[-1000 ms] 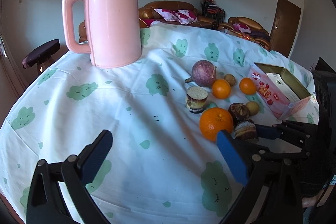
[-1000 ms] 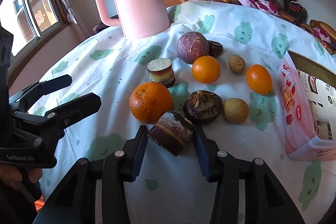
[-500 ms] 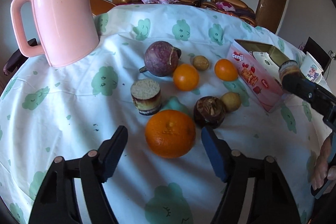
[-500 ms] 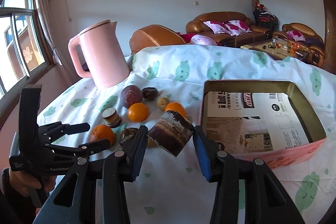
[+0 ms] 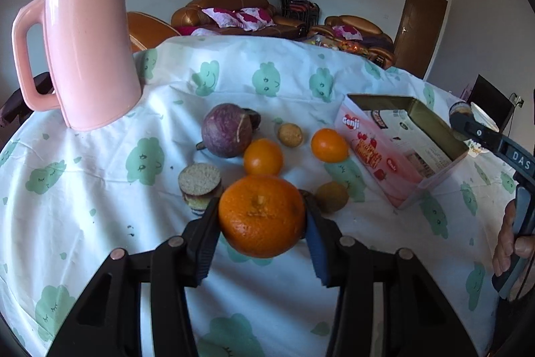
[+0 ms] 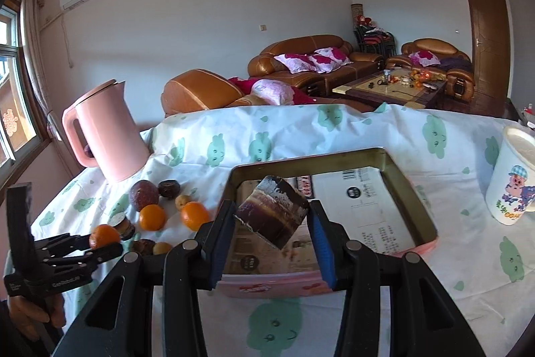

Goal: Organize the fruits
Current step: 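Carry the cake slice into the pink tin with the right tool while the left tool places the tangerine there, then grasp the small brown kiwi fruit on the cloth with the right tool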

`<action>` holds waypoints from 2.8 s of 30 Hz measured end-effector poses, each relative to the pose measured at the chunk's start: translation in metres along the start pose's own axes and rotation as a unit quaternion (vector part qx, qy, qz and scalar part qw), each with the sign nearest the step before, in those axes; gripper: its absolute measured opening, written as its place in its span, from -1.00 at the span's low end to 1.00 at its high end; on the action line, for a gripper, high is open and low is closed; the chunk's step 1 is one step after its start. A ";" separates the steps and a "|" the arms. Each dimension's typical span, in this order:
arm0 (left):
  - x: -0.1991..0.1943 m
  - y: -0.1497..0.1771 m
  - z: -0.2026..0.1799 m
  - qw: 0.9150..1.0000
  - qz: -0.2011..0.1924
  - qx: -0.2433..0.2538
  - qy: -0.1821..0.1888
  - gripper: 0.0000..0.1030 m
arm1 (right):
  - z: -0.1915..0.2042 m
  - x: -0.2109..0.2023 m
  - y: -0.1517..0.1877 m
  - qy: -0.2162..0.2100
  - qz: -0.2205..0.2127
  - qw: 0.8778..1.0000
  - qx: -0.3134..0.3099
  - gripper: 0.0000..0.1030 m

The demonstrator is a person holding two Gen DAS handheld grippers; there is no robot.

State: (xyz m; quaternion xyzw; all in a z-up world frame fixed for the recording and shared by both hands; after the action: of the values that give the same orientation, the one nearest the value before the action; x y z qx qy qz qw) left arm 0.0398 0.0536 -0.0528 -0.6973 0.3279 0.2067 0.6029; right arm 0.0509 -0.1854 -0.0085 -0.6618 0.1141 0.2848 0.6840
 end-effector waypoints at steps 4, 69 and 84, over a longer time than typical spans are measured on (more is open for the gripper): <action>-0.001 -0.016 -0.040 0.999 -0.017 0.028 0.031 -0.04 | -0.035 0.002 0.000 0.045 0.002 0.999 0.010 -0.10; 0.009 -0.021 -0.005 0.997 -0.042 0.042 -0.057 0.95 | -0.005 -0.004 0.010 0.041 -0.038 0.998 -0.008 0.46; 0.002 -0.019 0.056 0.994 -0.045 0.045 -0.087 0.95 | 0.136 0.040 0.039 -0.060 0.057 0.986 -0.141 -0.16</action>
State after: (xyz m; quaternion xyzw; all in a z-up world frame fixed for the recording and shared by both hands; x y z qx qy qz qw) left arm 0.0613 0.1094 -0.0512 -0.6623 0.2516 0.2246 0.6690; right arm 0.0321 -0.0453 -0.0495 -0.7259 0.0689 0.3759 0.5718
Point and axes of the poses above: each gripper's, at about its wrist camera, not at the fingertips, and x roughly the way its jaws point, z to its left, y to its underside, the point moved 6 cm from there along x, roughly the way its jaws point, and after that the axes turned 6 degrees about -x, right-handed, at the moved point
